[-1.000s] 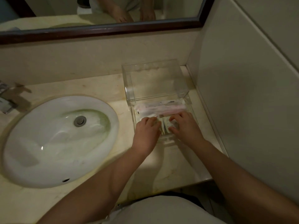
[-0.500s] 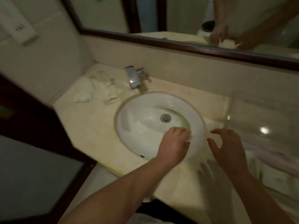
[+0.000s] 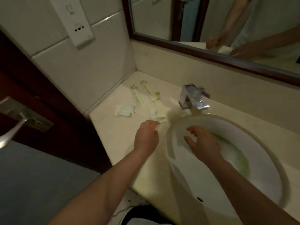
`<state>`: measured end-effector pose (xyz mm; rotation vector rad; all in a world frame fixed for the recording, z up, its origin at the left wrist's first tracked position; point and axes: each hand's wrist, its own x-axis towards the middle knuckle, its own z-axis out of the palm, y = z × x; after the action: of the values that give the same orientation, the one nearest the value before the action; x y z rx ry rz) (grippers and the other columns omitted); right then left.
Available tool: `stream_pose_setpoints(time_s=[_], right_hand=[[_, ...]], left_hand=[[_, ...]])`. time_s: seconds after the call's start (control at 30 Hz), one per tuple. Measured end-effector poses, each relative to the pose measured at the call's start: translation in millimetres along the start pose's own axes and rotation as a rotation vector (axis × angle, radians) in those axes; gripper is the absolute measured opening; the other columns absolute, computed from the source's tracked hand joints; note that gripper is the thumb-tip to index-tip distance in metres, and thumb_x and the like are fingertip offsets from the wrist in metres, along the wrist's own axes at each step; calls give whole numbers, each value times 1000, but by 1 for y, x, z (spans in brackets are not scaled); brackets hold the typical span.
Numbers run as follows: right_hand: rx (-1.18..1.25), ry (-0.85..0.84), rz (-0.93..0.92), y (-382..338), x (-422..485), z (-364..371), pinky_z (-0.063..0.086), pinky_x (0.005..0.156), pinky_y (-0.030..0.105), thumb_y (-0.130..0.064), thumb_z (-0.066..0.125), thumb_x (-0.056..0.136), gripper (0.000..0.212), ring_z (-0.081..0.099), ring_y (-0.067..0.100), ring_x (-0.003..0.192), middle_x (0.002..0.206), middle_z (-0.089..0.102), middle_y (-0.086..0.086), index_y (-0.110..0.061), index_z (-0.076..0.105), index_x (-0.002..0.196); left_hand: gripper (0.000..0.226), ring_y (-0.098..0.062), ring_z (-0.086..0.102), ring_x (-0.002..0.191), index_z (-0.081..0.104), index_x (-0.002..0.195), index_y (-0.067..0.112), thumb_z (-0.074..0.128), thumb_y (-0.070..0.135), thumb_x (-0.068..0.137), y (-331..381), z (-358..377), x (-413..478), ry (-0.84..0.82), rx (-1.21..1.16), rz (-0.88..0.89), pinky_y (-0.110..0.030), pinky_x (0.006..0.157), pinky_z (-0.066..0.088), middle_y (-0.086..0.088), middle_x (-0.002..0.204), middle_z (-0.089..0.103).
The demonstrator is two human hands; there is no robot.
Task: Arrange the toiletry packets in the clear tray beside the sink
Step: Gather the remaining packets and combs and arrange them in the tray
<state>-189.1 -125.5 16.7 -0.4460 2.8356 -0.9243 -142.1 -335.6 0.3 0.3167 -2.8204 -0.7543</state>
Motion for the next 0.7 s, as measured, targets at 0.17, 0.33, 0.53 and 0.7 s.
stream_pose_setpoints(time_s=[0.17,0.33,0.53,0.7], right_hand=[[-1,-106,10,-57,54,47,47,86,33,-28,70,84,39,61,23,103,113,66,3,-19,63,122],[-50,-212,37,-86,93,78,45,90,29,-29,65,86,44,61,22,110,124,64,3,-21,59,129],[-177,-222,102,-105,120,100,47,92,35,-31,58,88,46,59,27,114,128,60,5,-20,55,133],[-303,-165,166,-113,128,112,47,63,34,-36,60,83,38,64,33,87,118,53,6,-15,55,114]], left_hand=[[45,-29,54,115,62,120,10,45,-7,82,-94,-35,54,-30,-28,-168,-35,98,42,-11,126,57],[33,-27,47,125,68,114,12,58,2,84,-133,-42,100,-10,-41,-229,-31,98,39,-7,136,56],[58,-32,41,118,49,135,20,69,29,81,-150,-43,125,-272,222,-195,-41,86,45,-10,136,49],[51,-31,47,109,54,123,19,71,32,77,-153,-48,139,-375,221,-215,-39,82,47,-12,115,55]])
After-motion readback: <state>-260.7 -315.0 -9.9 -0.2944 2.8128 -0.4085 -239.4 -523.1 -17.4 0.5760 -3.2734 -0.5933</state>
